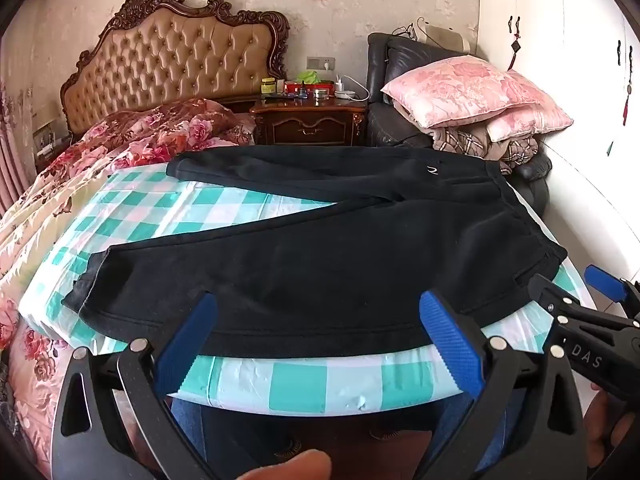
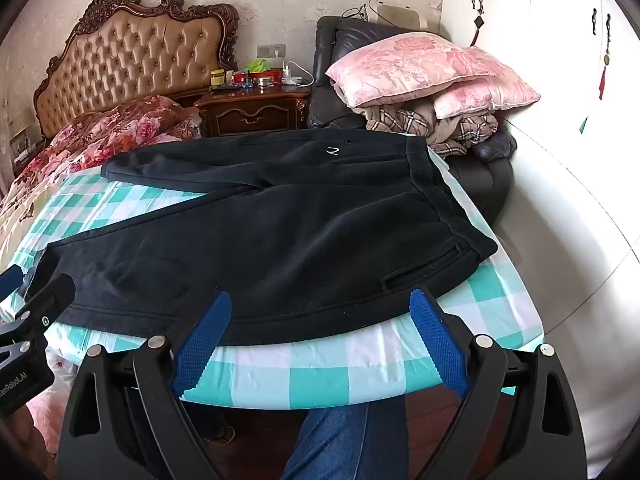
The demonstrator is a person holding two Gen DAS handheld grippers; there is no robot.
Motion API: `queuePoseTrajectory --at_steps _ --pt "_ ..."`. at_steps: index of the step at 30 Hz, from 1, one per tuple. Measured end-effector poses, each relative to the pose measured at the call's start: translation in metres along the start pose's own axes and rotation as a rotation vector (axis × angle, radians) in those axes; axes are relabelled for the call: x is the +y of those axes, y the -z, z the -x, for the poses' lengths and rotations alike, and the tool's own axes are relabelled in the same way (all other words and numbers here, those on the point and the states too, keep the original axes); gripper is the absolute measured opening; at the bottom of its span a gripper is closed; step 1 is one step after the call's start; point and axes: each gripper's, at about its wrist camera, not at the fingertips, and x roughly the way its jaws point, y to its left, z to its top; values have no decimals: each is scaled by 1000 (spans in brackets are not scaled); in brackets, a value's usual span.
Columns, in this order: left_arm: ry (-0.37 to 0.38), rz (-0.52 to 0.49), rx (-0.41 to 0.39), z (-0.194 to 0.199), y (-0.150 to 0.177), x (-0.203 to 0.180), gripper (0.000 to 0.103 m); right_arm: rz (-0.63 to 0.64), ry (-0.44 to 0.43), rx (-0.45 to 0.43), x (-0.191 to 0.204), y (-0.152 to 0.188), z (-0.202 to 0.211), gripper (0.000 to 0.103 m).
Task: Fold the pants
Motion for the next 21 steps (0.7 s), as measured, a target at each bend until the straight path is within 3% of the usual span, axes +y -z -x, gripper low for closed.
queuePoseTrajectory --at_steps 21 --pt "-2 8 7 -2 3 3 102 6 5 -3 0 1 -1 88"
